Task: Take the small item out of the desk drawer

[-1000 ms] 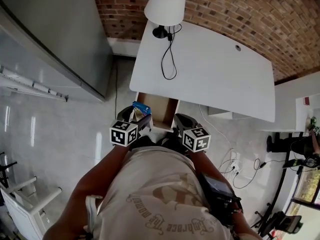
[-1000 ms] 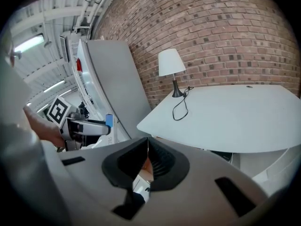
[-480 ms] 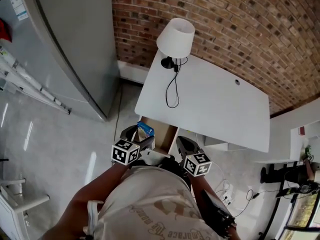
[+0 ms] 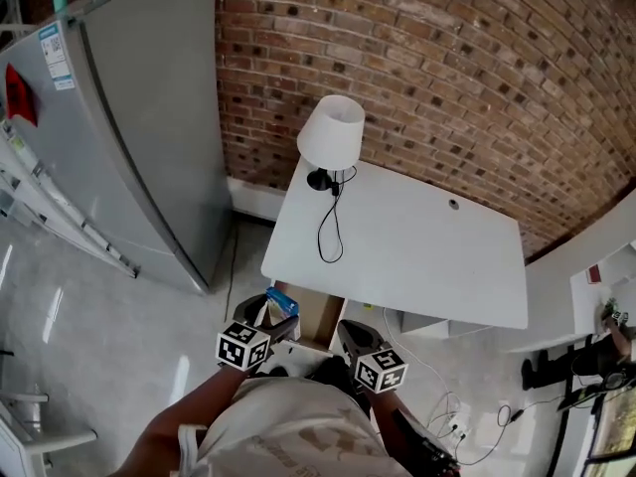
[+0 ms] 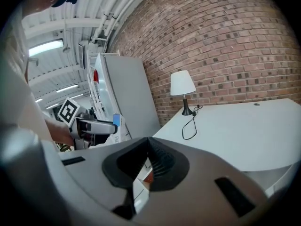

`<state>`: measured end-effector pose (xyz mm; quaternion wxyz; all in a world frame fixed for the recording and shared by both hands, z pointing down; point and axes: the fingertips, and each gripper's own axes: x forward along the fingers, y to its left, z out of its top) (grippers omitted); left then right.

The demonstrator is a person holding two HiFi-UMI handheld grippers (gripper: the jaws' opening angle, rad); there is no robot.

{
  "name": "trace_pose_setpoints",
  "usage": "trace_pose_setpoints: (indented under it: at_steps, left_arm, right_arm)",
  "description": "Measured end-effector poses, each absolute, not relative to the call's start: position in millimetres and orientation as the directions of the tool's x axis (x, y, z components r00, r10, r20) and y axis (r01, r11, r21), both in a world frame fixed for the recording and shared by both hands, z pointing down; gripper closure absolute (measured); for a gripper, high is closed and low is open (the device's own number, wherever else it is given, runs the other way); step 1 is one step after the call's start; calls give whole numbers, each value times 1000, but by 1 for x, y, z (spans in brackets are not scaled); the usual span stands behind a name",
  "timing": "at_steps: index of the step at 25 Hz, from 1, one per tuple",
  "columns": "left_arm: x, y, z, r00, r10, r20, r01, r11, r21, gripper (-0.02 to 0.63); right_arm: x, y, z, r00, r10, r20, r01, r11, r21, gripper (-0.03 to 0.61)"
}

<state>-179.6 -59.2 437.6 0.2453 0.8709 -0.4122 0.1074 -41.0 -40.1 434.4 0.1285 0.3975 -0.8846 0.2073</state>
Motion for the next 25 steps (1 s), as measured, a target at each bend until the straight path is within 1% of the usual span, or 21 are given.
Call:
trace_pose_setpoints:
  at_steps: [8, 18, 25]
  left_arm:
    - [-181, -42, 439, 645, -647, 407, -764, -551, 336, 230]
    - [-165, -34, 444, 668, -624, 406, -744, -576, 339, 230]
    - [-160, -46, 453, 660, -635, 401, -751, -556, 356, 232]
  right_arm:
    - [-45, -26, 439, -646, -651, 399, -762, 584, -281, 572]
    - [-24, -19, 439, -609, -675, 418, -792, 546, -272, 572]
    - [-19, -28, 445, -602, -670, 435, -795, 555, -245, 572]
